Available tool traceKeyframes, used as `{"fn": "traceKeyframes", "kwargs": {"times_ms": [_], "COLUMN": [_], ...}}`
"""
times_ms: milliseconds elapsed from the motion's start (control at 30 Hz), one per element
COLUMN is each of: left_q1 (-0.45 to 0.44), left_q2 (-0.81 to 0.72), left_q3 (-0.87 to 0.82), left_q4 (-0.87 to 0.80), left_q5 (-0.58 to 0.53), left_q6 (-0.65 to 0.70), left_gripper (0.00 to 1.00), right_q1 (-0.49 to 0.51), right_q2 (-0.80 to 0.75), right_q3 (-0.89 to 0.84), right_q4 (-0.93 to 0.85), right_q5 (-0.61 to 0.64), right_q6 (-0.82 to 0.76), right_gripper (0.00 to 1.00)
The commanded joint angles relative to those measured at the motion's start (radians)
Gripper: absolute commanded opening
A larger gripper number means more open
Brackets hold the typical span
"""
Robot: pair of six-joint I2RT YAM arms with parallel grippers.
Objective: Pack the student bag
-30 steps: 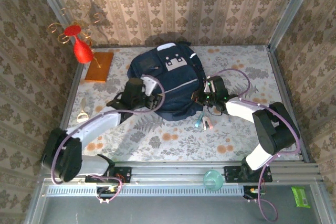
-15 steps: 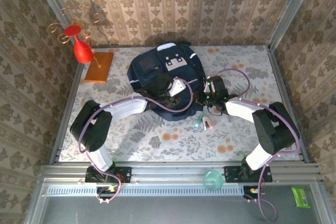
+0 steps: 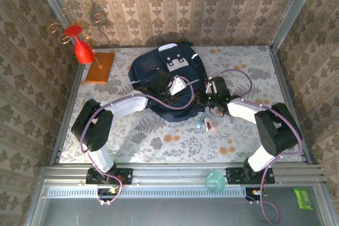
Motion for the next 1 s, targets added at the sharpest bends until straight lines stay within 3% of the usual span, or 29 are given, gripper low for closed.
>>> {"fn": "traceKeyframes", "kwargs": {"times_ms": [0,200,333,400,533,800,967], "left_q1": [0.035,0.061,0.071,0.082,0.119,0.190,0.193], "left_q2": [-0.045,-0.042,-0.033,-0.037,-0.081,-0.201,-0.213], "left_q3": [0.034,0.036,0.051,0.062,0.054,0.000,-0.004], "left_q4": [-0.014,-0.004,-0.021,-0.030,-0.023,0.061,0.074], "left_q5": [0.036,0.093,0.099,0.114,0.151,0.213,0.210], "left_q6": [-0.039,-0.065,-0.065,-0.073,-0.098,-0.227,-0.249], "left_gripper": [0.49,0.33,0.12,0.00,0.00,0.00,0.00], "right_q1": [0.010,0.011,0.011,0.010,0.012,0.143,0.182], "right_q2": [0.017,0.022,0.018,0.005,-0.099,-0.274,-0.297], "right_q3": [-0.003,-0.006,-0.001,0.014,0.034,0.010,-0.053], "right_q4": [-0.023,-0.019,-0.023,-0.057,-0.200,-0.572,-0.671], "right_q5": [-0.035,-0.035,-0.044,-0.047,0.032,0.407,0.481], "right_q6": [-0.016,-0.016,-0.016,-0.032,-0.109,-0.194,-0.162], "right_gripper": [0.00,0.00,0.00,0.07,0.33,0.74,0.82]}}
